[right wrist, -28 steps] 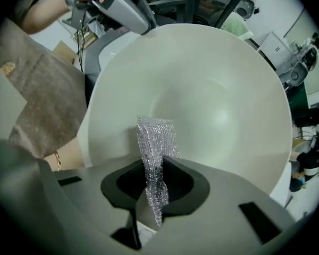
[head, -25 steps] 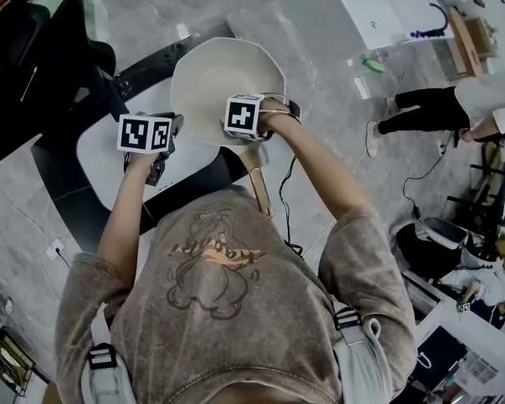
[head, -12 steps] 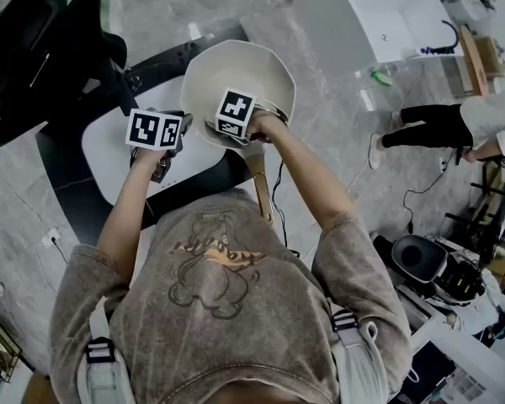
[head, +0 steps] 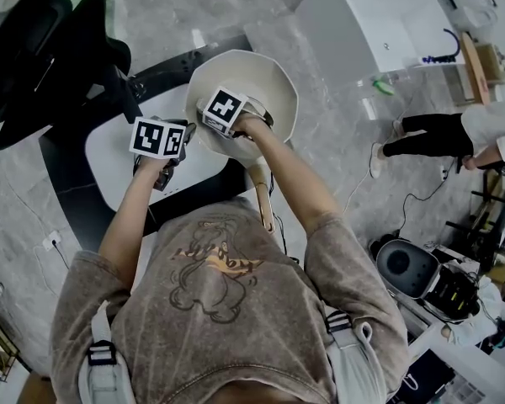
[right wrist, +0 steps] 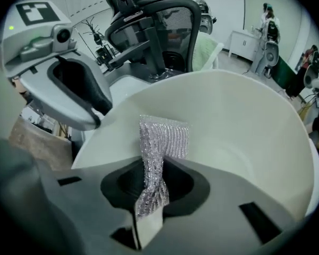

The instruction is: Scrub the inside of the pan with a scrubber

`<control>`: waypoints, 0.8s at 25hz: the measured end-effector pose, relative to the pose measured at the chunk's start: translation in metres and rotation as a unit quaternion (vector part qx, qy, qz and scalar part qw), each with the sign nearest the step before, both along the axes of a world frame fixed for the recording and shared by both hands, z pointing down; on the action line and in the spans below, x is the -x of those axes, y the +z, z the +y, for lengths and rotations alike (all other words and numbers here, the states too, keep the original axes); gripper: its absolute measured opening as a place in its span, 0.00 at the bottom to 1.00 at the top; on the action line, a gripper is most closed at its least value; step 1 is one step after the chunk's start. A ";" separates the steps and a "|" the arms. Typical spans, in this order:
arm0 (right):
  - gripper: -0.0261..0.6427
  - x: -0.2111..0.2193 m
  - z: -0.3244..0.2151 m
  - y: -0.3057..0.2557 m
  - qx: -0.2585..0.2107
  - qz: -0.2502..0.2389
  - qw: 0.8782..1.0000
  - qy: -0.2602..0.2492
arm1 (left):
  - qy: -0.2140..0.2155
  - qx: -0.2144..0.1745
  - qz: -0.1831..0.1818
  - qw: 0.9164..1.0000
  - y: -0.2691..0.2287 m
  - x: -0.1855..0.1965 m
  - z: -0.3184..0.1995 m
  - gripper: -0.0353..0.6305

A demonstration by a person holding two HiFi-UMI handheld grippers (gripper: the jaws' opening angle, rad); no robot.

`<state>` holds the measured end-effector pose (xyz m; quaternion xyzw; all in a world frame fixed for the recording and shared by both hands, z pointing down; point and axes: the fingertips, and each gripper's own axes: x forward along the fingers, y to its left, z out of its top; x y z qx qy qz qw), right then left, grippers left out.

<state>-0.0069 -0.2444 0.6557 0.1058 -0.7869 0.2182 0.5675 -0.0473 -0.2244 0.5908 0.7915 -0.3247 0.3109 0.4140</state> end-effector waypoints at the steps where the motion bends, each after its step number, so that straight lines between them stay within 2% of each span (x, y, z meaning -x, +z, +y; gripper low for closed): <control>1: 0.17 -0.002 -0.008 0.002 -0.019 0.008 1.000 0.001 | 0.000 0.000 0.000 1.000 0.000 0.000 0.000 0.19; 5: 0.17 -0.014 -0.039 0.014 -0.083 0.031 0.996 0.005 | 0.000 0.001 0.002 1.000 0.001 0.000 0.000 0.19; 8: 0.17 -0.037 -0.057 0.016 -0.104 0.060 0.992 0.023 | 0.000 0.002 0.004 1.000 0.002 0.000 0.000 0.19; 12: 0.17 -0.062 -0.072 0.020 -0.132 0.079 0.988 0.014 | -0.002 0.003 0.004 1.000 0.002 0.000 0.001 0.19; 15: 0.17 -0.083 -0.073 0.020 -0.137 0.086 0.986 0.029 | -0.003 0.001 0.004 1.000 0.001 0.000 0.000 0.19; 18: 0.17 -0.101 -0.066 0.020 -0.118 0.102 0.987 0.048 | -0.003 0.000 0.005 1.000 0.001 0.001 0.000 0.19; 20: 0.17 -0.111 -0.057 0.020 -0.103 0.119 0.987 0.043 | -0.004 0.001 0.006 1.000 0.001 0.001 0.000 0.19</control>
